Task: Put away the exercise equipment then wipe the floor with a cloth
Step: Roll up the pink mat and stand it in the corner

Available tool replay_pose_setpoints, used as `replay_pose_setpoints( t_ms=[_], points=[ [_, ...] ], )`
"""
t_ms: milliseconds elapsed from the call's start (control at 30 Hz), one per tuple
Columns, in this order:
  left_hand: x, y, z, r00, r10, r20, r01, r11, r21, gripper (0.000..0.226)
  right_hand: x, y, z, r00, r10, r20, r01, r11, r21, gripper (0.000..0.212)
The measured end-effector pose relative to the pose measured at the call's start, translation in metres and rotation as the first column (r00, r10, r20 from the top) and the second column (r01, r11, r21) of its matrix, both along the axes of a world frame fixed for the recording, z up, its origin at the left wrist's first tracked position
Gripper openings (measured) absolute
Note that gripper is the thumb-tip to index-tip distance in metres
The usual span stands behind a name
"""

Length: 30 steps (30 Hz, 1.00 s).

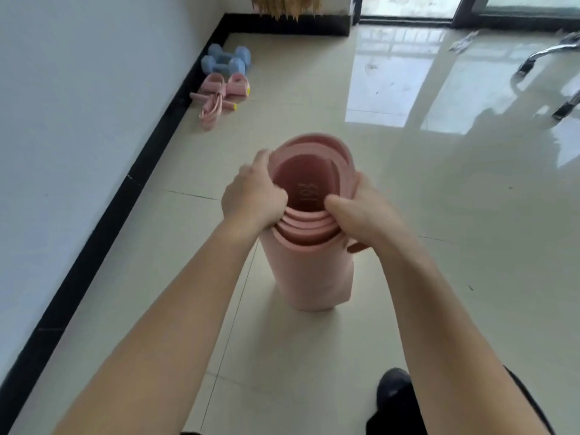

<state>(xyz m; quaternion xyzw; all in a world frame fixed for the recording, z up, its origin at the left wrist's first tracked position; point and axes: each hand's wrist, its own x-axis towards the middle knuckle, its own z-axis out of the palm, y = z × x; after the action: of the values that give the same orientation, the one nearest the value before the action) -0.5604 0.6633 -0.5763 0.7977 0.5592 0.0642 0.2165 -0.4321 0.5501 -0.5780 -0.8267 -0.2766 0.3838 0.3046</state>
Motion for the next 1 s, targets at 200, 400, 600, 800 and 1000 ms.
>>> replay_pose_setpoints(
  t_ms=[200,400,600,800,1000],
  points=[
    [-0.013,-0.052,0.048,0.998,-0.035,-0.045,0.021,0.963,-0.268,0.067,0.003,-0.042,0.050,0.968,-0.087,-0.236,0.072,0.995,-0.074,0.066],
    [-0.013,-0.092,0.187,0.995,0.066,0.078,-0.038,0.946,-0.322,0.061,0.031,-0.071,0.175,0.981,-0.002,-0.195,-0.012,0.997,-0.072,0.071],
    [0.028,-0.073,0.355,0.992,0.088,0.087,-0.065,0.968,-0.244,0.067,0.084,-0.056,0.346,0.965,0.209,-0.158,-0.195,0.976,0.098,0.066],
    [0.074,-0.033,0.429,0.968,0.104,0.229,-0.065,0.983,-0.171,0.081,0.143,-0.016,0.425,0.965,0.256,-0.055,-0.237,0.944,0.227,0.065],
    [0.106,0.036,0.452,0.954,0.087,0.287,-0.070,0.995,-0.068,0.087,0.183,0.064,0.461,0.963,0.266,0.048,-0.268,0.911,0.314,0.064]
  ],
)
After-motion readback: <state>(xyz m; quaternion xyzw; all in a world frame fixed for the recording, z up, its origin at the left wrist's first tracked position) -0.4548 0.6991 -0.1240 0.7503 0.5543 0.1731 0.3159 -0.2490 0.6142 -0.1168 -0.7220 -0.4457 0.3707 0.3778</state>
